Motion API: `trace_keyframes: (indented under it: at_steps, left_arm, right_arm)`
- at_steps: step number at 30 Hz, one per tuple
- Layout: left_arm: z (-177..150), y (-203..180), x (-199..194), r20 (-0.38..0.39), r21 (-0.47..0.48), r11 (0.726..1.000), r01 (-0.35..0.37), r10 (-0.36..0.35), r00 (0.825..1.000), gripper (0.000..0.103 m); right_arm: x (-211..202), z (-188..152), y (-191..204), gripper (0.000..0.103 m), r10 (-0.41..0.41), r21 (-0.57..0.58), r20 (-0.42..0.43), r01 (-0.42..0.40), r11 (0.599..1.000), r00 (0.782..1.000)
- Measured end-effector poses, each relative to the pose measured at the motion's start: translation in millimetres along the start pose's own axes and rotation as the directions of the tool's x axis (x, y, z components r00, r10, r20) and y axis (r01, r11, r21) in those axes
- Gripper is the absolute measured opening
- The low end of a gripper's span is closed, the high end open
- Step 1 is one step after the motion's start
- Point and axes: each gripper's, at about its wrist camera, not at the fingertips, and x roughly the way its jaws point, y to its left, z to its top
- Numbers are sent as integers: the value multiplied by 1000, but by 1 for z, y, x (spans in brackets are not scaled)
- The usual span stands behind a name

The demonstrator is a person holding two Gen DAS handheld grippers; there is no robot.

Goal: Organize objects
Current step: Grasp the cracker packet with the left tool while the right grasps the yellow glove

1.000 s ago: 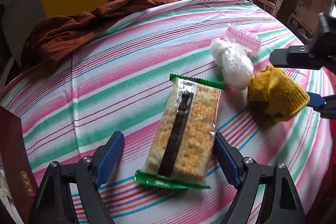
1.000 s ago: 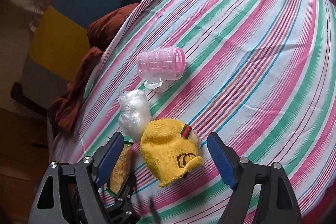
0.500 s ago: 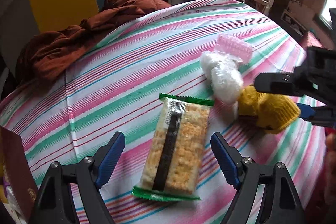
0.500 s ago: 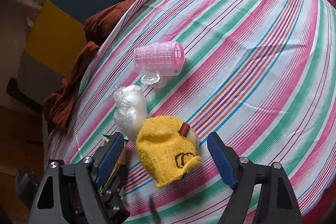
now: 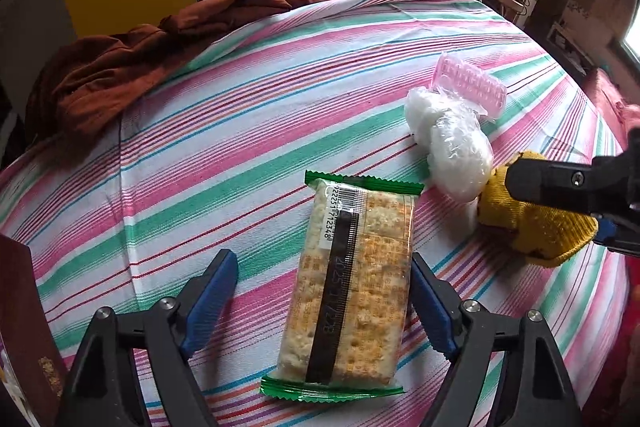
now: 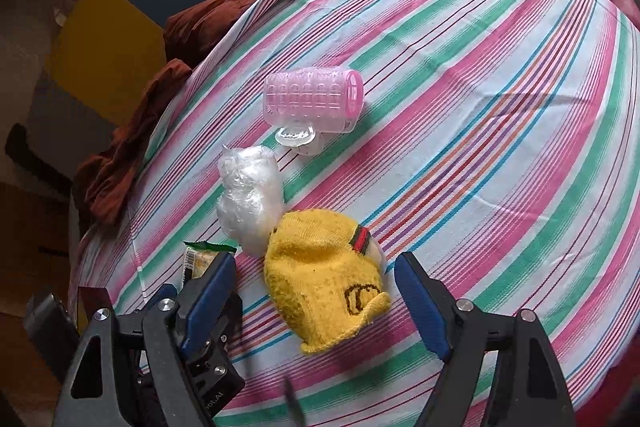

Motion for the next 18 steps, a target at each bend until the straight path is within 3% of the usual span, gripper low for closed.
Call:
trace_keyframes:
  at_steps: [7,14,17,18]
  left_arm:
    - [-4,3,-2,10,4,1000,-8,8,1000,81]
    - [-8,13,-9,38,-23,999,-38,39,999,55]
    - [-11,16,-12,41,-30,999,-41,42,998,50]
    - [-13,16,-13,43,-31,999,-43,44,998,49]
  right_arm:
    - [2,0,-2,83,-27,-3,-13,27,1000,1000]
    - [9,-3,1,83,-67,-42,-46,65,997,997]
    - [10,-5,4,83,-88,-69,-43,85,994,995]
    - [10,-5,5,78,-103,-85,-38,99,991,994]
